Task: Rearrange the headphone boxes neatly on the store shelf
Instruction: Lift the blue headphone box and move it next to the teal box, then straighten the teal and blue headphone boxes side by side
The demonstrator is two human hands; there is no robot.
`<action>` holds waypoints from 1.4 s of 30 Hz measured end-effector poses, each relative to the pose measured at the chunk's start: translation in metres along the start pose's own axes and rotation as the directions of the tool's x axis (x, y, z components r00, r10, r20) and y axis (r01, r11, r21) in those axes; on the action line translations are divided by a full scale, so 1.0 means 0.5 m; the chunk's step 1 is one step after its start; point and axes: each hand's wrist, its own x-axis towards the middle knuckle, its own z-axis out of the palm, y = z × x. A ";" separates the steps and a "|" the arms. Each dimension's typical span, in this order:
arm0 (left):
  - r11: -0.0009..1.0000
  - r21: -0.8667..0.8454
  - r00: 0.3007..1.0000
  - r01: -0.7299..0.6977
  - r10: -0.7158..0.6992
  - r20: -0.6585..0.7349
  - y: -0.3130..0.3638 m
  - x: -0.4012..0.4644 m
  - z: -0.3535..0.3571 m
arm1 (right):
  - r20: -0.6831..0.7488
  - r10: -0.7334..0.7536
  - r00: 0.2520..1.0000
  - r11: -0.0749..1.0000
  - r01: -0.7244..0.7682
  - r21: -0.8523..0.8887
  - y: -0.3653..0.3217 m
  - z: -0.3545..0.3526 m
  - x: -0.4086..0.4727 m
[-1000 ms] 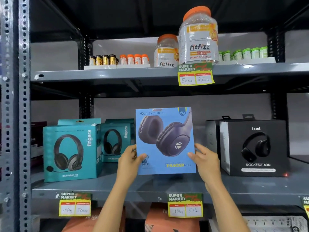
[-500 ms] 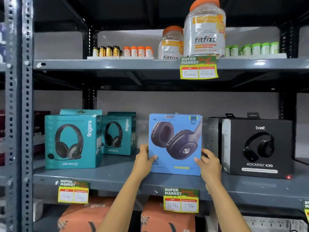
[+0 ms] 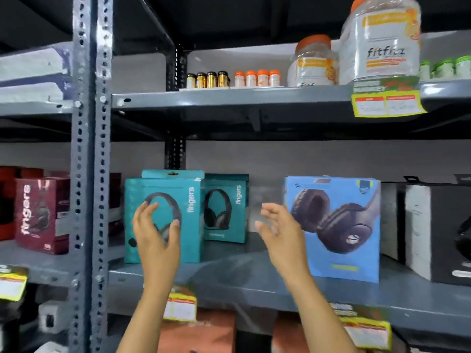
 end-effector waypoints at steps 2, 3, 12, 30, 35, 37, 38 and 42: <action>0.997 0.015 0.997 0.078 -0.078 -0.001 -0.046 0.029 -0.028 | 0.101 0.085 0.991 0.995 -0.090 0.039 0.008 0.087 0.005; 0.992 0.025 0.992 0.126 -0.126 0.023 -0.067 0.040 -0.037 | 0.142 0.126 0.982 0.990 -0.134 0.047 0.014 0.123 0.007; 0.880 -0.046 0.837 0.472 -0.431 0.338 -0.209 0.127 -0.068 | 0.351 0.323 0.879 0.936 -0.351 0.016 0.054 0.307 0.004; 0.473 -0.197 0.479 0.859 -0.605 0.636 -0.240 0.190 0.074 | -0.030 0.689 0.724 0.679 -0.630 0.376 0.090 0.223 0.097; 0.469 -0.154 0.409 0.870 -0.510 0.757 -0.274 0.205 0.158 | 0.065 0.719 0.692 0.617 -0.678 0.400 0.157 0.250 0.152; 0.474 -0.142 0.394 0.869 -0.489 0.778 -0.293 0.203 0.167 | 0.054 0.735 0.676 0.611 -0.695 0.379 0.174 0.249 0.153; 0.467 -0.145 0.389 0.872 -0.483 0.785 -0.299 0.200 0.167 | 0.055 0.740 0.670 0.604 -0.699 0.383 0.181 0.250 0.152; 0.405 -0.119 0.325 0.906 -0.491 0.808 -0.325 0.187 0.168 | 0.096 0.746 0.659 0.599 -0.727 0.336 0.199 0.248 0.139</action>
